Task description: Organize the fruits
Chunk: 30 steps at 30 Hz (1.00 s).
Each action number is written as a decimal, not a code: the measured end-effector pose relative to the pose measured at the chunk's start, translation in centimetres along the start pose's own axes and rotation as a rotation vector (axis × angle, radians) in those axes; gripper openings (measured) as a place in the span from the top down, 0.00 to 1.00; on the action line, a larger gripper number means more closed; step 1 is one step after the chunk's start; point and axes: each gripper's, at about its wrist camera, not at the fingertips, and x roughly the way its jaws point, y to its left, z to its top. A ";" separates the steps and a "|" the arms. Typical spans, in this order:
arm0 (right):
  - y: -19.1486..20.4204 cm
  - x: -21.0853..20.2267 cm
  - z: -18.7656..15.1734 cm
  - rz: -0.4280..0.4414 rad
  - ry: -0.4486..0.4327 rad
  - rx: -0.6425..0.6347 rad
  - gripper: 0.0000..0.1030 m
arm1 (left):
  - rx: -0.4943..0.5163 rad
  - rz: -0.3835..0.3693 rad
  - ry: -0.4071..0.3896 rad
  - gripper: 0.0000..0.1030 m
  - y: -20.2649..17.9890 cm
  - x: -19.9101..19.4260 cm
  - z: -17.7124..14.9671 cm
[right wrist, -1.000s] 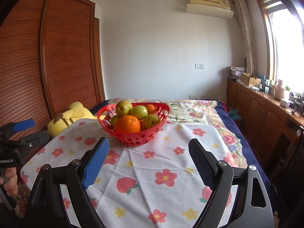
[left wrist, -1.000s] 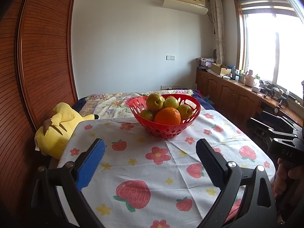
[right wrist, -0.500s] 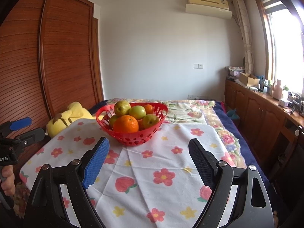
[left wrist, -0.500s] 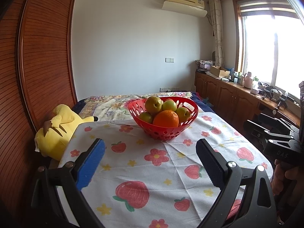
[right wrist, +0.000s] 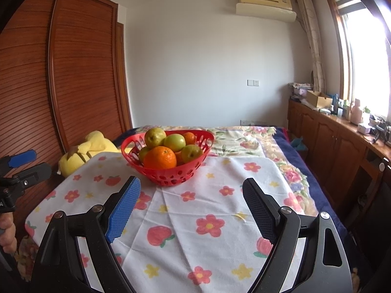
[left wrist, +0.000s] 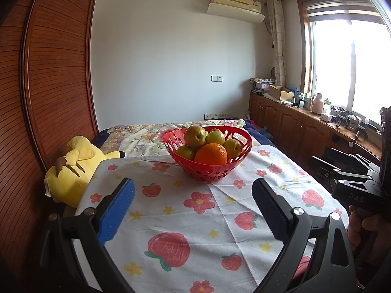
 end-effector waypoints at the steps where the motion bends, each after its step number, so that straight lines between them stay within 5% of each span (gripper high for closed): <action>1: -0.1 0.0 0.0 -0.001 0.001 0.001 0.15 | 0.000 0.000 -0.001 0.06 0.0 -0.1 0.0; 30: 0.1 0.2 -0.1 -0.007 0.006 0.001 0.15 | -0.001 -0.001 -0.003 0.06 0.0 -0.4 0.1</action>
